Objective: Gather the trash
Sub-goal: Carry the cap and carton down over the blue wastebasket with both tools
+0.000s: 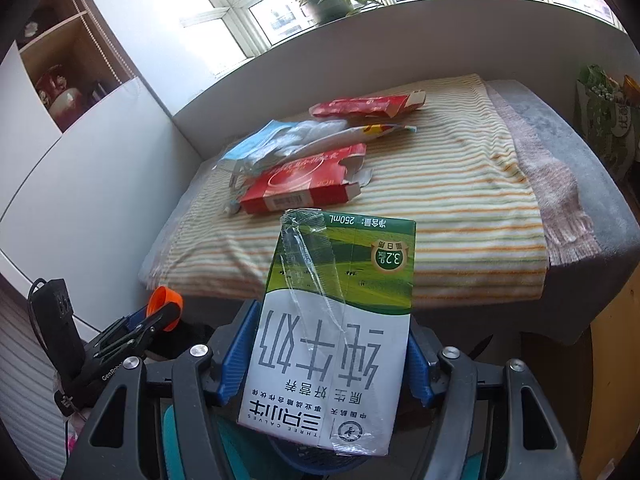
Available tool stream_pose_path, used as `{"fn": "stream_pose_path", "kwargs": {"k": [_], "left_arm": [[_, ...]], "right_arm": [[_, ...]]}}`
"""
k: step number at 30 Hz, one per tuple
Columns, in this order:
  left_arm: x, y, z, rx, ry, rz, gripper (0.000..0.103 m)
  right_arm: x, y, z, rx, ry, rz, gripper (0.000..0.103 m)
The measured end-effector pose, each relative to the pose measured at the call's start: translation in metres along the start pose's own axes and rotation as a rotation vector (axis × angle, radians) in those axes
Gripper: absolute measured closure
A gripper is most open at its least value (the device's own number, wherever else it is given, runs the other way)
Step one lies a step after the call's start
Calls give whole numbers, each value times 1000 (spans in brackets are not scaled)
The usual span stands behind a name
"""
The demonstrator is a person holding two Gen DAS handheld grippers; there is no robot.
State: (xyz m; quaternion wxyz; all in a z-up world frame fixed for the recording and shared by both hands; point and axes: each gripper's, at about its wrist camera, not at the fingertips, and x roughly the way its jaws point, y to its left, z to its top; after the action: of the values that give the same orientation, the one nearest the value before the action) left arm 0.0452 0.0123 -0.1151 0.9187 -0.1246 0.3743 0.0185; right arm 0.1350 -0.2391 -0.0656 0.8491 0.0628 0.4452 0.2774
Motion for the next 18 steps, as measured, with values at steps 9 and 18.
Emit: {"fn": "stream_pose_path", "kwargs": {"k": [9, 18], "left_arm": [[33, -10, -50, -10, 129, -18, 53], [67, -5, -90, -38, 250, -12, 53]], "right_arm": [[21, 17, -49, -61, 90, 22, 36], [52, 19, -86, -45, 186, 38, 35]]}}
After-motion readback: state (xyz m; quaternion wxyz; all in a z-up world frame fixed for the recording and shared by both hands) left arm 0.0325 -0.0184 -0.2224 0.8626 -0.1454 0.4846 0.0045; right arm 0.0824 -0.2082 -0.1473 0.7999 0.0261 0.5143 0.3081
